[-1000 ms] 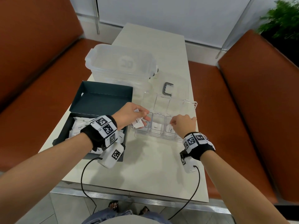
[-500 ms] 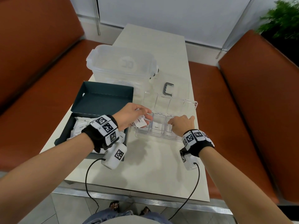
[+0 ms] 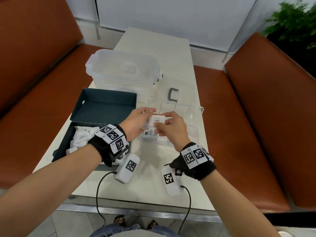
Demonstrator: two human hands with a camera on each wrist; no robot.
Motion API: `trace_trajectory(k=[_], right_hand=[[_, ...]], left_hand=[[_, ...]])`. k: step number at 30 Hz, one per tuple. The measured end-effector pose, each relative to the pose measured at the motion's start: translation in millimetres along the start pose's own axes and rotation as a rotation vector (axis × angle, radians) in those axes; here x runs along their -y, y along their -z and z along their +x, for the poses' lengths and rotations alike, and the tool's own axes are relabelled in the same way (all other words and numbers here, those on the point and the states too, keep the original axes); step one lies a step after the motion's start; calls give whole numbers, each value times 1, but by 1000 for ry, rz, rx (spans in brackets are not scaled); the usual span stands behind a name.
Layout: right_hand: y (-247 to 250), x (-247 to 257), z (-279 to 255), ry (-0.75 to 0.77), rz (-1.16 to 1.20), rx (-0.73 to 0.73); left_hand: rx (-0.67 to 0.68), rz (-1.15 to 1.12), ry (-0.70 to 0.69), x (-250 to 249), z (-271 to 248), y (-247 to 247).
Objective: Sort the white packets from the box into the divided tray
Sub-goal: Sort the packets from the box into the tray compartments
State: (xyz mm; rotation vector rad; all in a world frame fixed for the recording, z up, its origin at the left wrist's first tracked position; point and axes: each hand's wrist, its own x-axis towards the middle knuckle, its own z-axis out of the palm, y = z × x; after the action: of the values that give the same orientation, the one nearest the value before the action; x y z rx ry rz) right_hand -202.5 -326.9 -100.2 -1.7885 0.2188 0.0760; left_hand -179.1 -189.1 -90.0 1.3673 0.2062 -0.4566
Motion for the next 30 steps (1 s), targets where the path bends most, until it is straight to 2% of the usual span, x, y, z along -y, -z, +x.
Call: trace_trajectory(k=[4,7,12,15,18,22,25,30], right_hand=[[13,-2,4,-28,90,-30],[21,-3,7,-45,122,-38],[41,0,16,-51,91,-59],[64,2,25,61,-95,-131],[82,2,37,190,-443,-182],[83,-12,53,239,-828,-32],[77,-27,59,245,-949,21],[67,-44,60,262,-1079,-27]], left_hand=[[83,-97,78,-3,-3,0],[151,-85,75,-2,-5,-1],[134,-58,62,0,-5,0],[91,-62,50,0,-3,4],[61,-61,39,-1,-2,7],[63,-58,40,-1,-3,7],[69,-63,43,0,-4,7],[73,-90,52,3,-3,10]])
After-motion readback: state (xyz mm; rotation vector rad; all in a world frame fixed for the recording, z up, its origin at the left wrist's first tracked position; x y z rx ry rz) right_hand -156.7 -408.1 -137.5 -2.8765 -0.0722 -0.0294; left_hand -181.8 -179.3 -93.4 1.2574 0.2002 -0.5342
